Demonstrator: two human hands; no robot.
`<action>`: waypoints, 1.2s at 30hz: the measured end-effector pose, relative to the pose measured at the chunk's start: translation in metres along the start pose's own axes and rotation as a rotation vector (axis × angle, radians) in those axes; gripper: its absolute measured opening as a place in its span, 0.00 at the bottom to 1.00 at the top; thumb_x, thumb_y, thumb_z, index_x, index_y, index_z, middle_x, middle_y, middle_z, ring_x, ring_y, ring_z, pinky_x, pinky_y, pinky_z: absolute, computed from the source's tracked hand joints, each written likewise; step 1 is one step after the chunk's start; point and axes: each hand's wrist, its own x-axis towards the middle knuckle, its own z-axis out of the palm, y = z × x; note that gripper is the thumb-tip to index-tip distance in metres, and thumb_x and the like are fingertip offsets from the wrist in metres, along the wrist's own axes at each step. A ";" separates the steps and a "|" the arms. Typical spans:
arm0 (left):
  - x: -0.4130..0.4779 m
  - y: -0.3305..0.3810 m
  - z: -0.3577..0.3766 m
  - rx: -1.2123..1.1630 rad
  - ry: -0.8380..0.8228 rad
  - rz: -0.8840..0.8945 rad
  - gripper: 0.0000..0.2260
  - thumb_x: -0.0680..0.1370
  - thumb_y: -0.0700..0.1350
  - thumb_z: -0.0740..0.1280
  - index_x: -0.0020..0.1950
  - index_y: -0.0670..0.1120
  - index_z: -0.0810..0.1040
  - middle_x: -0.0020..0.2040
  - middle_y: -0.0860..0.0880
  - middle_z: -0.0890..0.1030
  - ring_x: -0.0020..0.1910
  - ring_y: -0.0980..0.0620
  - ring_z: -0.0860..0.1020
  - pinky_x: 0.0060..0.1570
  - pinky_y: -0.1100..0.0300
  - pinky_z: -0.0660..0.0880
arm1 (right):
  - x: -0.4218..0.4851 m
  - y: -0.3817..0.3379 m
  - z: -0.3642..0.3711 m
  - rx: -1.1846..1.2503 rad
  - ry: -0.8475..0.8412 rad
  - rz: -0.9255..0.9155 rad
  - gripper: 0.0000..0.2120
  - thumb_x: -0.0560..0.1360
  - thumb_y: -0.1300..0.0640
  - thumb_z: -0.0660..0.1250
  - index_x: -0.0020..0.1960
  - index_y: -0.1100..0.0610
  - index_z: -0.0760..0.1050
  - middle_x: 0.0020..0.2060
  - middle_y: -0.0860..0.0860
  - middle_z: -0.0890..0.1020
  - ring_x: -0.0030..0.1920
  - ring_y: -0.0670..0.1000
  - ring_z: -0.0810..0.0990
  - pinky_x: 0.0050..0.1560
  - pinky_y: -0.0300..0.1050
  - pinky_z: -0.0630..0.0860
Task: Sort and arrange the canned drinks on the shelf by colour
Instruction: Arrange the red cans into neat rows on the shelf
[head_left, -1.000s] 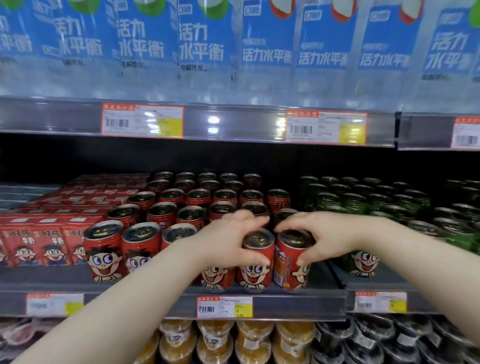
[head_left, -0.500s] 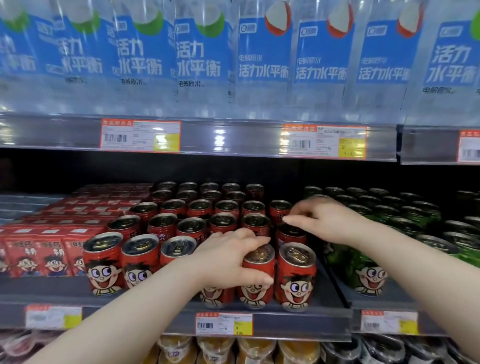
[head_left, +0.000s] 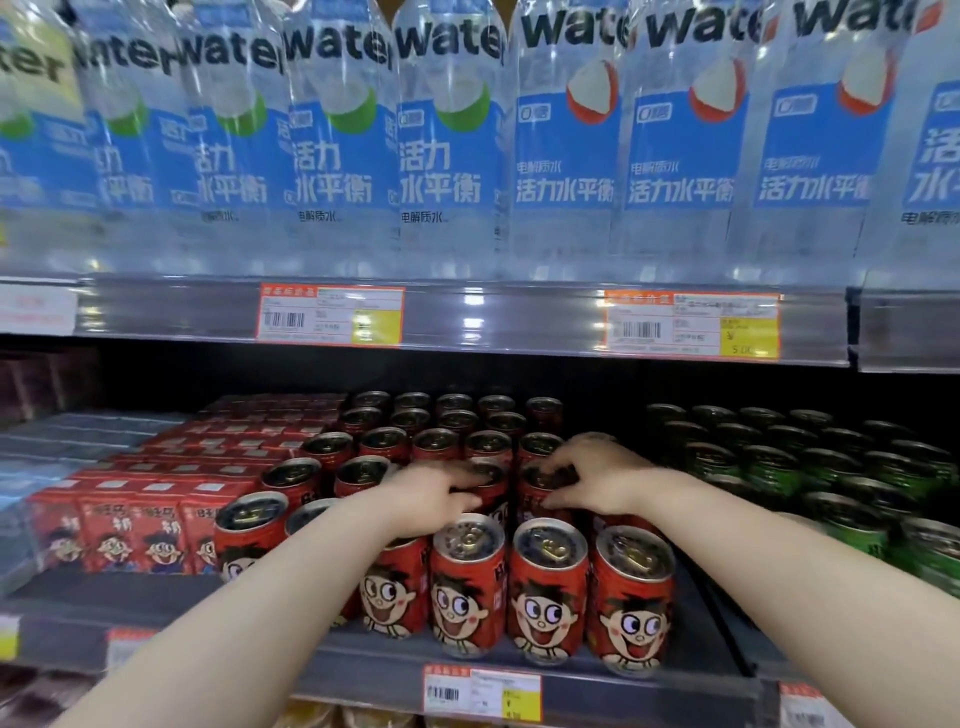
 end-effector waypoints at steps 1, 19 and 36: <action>0.000 0.000 0.002 -0.039 0.009 -0.004 0.18 0.78 0.54 0.61 0.69 0.57 0.70 0.73 0.54 0.66 0.71 0.51 0.64 0.70 0.59 0.60 | 0.000 0.002 -0.001 0.022 -0.012 -0.013 0.24 0.71 0.46 0.70 0.66 0.50 0.72 0.67 0.50 0.71 0.66 0.51 0.69 0.64 0.42 0.68; -0.003 -0.001 0.004 -0.233 0.189 -0.017 0.09 0.70 0.46 0.72 0.32 0.54 0.75 0.42 0.54 0.79 0.47 0.52 0.77 0.49 0.57 0.76 | -0.024 0.038 -0.029 0.116 -0.215 0.154 0.33 0.67 0.42 0.73 0.68 0.53 0.69 0.66 0.51 0.73 0.62 0.50 0.73 0.60 0.43 0.75; -0.013 -0.024 -0.004 0.119 0.093 -0.155 0.25 0.76 0.64 0.56 0.70 0.56 0.67 0.71 0.50 0.68 0.70 0.49 0.65 0.70 0.48 0.61 | 0.019 0.042 -0.002 0.110 0.098 0.214 0.26 0.74 0.46 0.67 0.69 0.51 0.67 0.68 0.53 0.70 0.65 0.54 0.71 0.61 0.42 0.70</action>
